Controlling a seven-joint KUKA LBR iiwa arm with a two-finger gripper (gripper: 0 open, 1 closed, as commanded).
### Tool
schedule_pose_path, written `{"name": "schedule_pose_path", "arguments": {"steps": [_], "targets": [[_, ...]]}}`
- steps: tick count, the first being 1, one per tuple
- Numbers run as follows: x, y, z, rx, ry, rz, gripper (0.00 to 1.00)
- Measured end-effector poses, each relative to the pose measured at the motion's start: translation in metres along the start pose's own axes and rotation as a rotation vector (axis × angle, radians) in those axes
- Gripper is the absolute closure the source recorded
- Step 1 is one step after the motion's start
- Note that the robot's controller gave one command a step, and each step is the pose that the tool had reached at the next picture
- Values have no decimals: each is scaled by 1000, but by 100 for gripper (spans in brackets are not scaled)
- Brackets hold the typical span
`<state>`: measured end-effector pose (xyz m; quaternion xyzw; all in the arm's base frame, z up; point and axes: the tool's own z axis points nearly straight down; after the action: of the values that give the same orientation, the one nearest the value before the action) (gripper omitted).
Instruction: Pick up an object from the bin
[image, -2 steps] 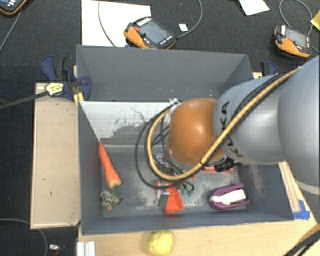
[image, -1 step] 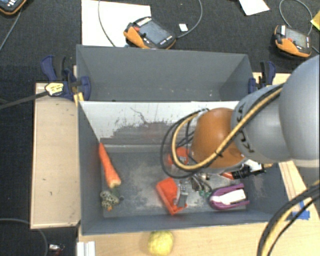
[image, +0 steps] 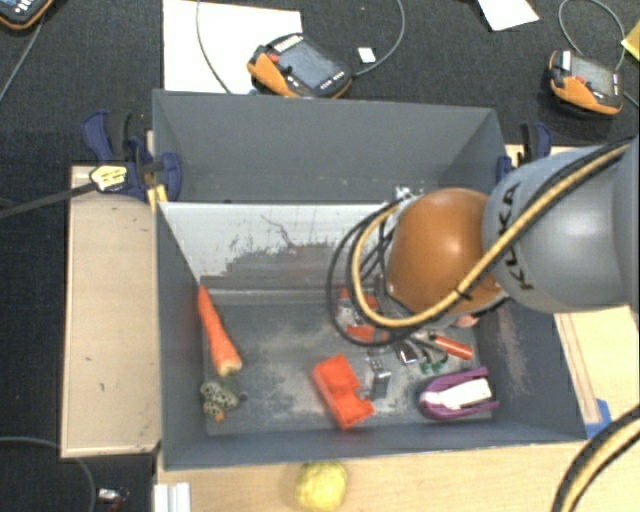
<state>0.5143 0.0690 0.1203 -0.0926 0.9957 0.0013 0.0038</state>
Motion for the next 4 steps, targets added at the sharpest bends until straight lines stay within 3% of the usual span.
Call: {"name": "schedule_pose_path", "arguments": {"steps": [1,2,3,4], "targets": [[28,40,19,1,-1,-157,0],[-22,40,50,-1,0,-496,0],[-20,21,49,0,0,-624,100],[-19,21,49,0,0,-622,100]]}}
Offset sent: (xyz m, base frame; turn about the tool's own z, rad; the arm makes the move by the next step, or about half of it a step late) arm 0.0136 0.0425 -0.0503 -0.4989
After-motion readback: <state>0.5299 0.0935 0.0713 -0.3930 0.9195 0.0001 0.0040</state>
